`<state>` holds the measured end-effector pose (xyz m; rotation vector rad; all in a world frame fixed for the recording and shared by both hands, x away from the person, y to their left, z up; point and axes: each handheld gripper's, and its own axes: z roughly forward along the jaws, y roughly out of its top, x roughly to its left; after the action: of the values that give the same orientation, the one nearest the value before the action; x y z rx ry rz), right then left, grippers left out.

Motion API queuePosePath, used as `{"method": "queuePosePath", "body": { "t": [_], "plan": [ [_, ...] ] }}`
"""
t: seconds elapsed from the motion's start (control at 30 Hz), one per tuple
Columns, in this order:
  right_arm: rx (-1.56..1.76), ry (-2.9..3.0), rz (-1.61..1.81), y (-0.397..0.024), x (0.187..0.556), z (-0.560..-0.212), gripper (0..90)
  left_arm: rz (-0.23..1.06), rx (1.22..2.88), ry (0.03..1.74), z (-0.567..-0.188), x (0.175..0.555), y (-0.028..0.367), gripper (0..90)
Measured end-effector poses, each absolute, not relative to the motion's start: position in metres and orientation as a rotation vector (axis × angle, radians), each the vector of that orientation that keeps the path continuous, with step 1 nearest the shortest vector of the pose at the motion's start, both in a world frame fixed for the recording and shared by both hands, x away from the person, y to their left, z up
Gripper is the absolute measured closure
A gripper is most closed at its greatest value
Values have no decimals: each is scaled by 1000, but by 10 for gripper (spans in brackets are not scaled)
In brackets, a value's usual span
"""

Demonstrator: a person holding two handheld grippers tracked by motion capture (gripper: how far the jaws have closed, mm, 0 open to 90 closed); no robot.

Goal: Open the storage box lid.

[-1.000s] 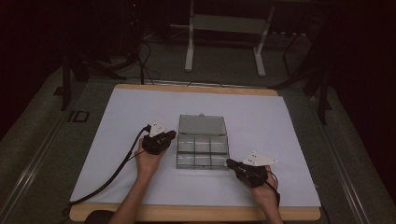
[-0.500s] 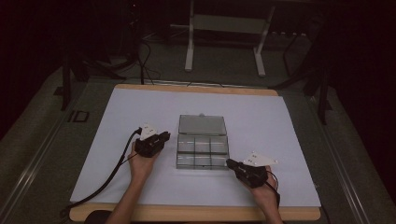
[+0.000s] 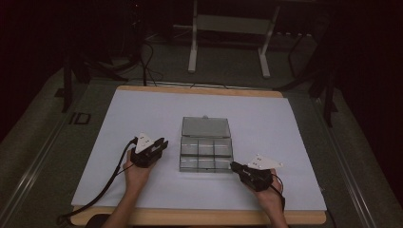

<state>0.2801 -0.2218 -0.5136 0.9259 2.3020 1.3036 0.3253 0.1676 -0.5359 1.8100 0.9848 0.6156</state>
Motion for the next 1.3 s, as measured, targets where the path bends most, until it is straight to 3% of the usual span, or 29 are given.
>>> {"method": "queuePosePath", "body": {
  "t": [0.67,0.87,1.1,1.3],
  "plan": [
    [906,2315,1275,-220,278,-511,818,661,1809,988,-538,322,169,673],
    [882,2339,1246,-217,279,-509,775,657,1815,987,-538,323,169,676],
    [842,2391,1189,-220,277,-500,646,663,1822,985,-538,323,168,674],
    [833,2412,1157,-229,279,-490,614,670,1828,987,-538,323,167,672]
  ]
}}
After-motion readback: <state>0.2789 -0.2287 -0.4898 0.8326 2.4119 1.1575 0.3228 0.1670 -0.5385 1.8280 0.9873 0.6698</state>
